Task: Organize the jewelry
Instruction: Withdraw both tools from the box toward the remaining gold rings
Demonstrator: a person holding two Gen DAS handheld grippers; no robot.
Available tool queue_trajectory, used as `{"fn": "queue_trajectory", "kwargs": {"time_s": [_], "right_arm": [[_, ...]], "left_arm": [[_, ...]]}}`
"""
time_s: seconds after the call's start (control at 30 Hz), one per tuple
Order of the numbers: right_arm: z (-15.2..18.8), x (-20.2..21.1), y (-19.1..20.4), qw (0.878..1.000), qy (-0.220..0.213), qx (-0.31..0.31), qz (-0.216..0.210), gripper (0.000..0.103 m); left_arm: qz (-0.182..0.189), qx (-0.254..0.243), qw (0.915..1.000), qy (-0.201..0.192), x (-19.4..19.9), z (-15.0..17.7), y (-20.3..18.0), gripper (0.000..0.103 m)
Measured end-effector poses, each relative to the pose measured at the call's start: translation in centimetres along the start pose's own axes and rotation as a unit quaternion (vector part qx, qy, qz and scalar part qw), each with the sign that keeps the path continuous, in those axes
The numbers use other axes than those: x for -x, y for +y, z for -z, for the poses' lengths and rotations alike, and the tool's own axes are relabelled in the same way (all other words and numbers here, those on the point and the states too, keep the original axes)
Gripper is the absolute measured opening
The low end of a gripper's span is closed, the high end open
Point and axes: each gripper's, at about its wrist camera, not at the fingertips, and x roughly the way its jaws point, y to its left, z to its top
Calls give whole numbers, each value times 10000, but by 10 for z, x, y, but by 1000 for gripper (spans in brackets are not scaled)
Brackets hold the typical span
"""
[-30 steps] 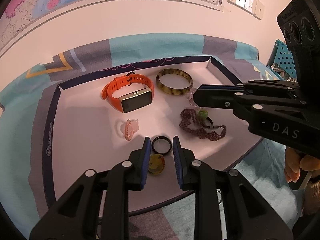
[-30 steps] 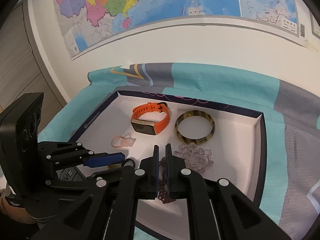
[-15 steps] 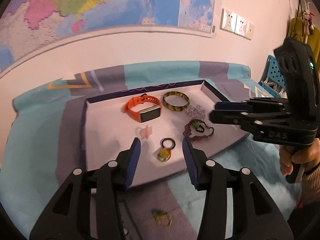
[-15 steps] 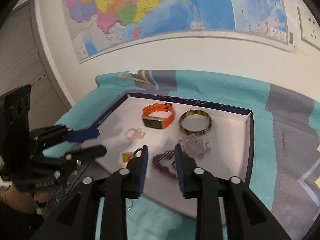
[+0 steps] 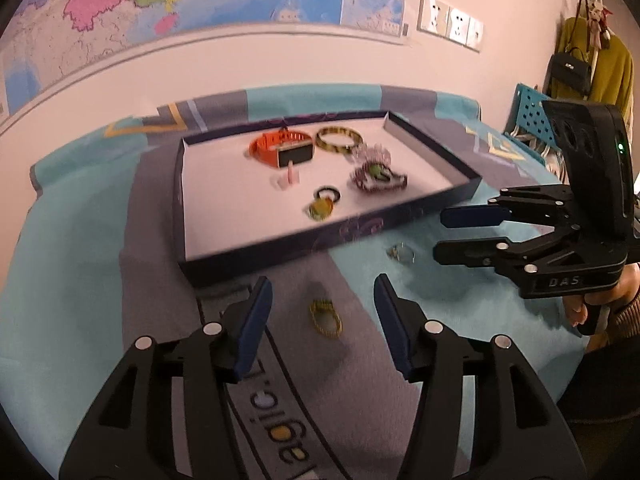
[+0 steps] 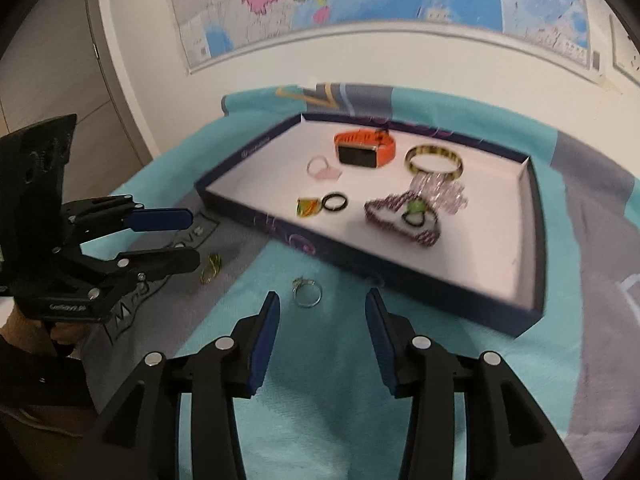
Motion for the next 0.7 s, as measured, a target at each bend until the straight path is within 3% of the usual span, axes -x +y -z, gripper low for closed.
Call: {"fn": "queue_trajectory", "kwargs": {"time_s": [0.53,0.7], "right_arm": [[3,-11,10,9998,146,-26,129,45],[2,-11,10,9998,150,-57,119,52]], "left_arm": [[-8,-55,9992,384,-19,8,-8,51],[-35,1,9987,504,-25,6,-7,49]]}}
